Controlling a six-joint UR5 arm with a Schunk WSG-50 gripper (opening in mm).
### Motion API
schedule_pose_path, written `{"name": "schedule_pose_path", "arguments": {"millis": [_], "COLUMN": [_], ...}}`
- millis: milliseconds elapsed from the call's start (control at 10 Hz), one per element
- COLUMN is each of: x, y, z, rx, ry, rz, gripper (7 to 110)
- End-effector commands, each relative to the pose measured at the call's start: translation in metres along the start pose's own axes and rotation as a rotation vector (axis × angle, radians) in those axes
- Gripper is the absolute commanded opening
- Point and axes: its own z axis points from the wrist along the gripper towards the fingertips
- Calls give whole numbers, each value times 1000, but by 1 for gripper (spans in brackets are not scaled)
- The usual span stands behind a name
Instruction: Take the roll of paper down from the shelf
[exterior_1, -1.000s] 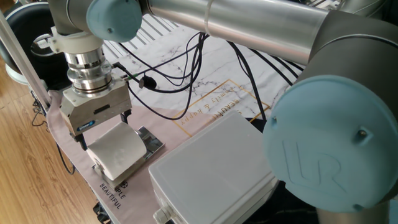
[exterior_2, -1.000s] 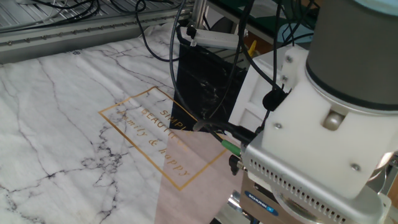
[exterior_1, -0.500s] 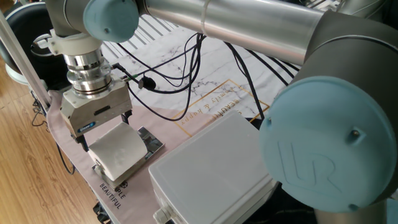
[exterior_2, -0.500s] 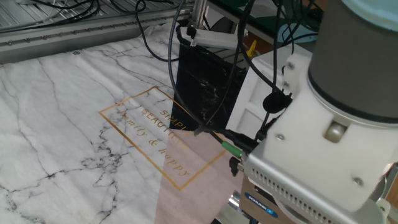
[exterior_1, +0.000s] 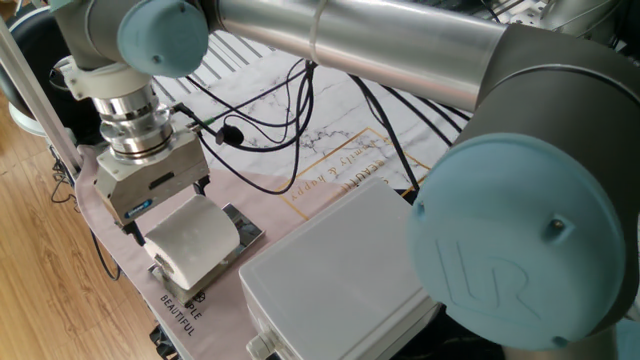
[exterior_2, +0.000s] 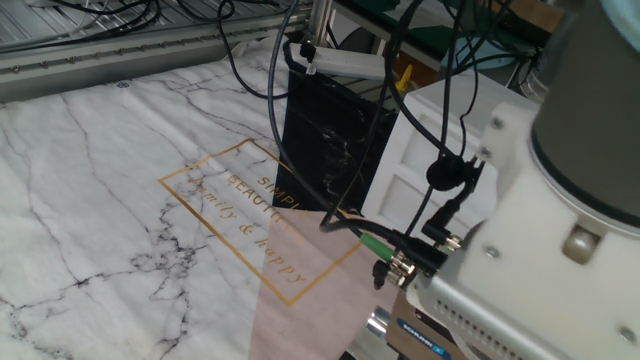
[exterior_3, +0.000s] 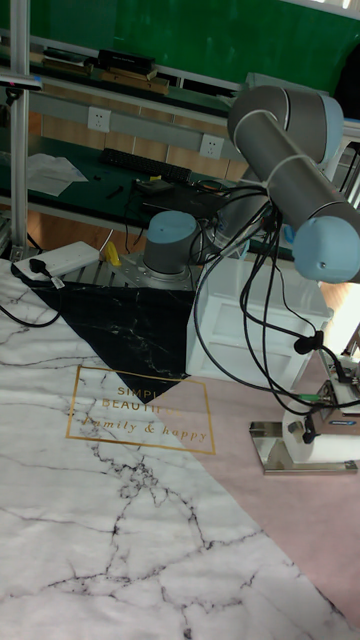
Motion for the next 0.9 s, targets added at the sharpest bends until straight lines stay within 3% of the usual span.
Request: {"name": "schedule_pose_path", "arguments": {"millis": [0, 500, 800], "x": [1, 3, 2], "y": [7, 25, 18], "z": [-4, -10, -4], "rx": [-10, -112, -81], "ry": [12, 12, 16], "rz": [-23, -74, -103], "gripper": [107, 107, 107]}}
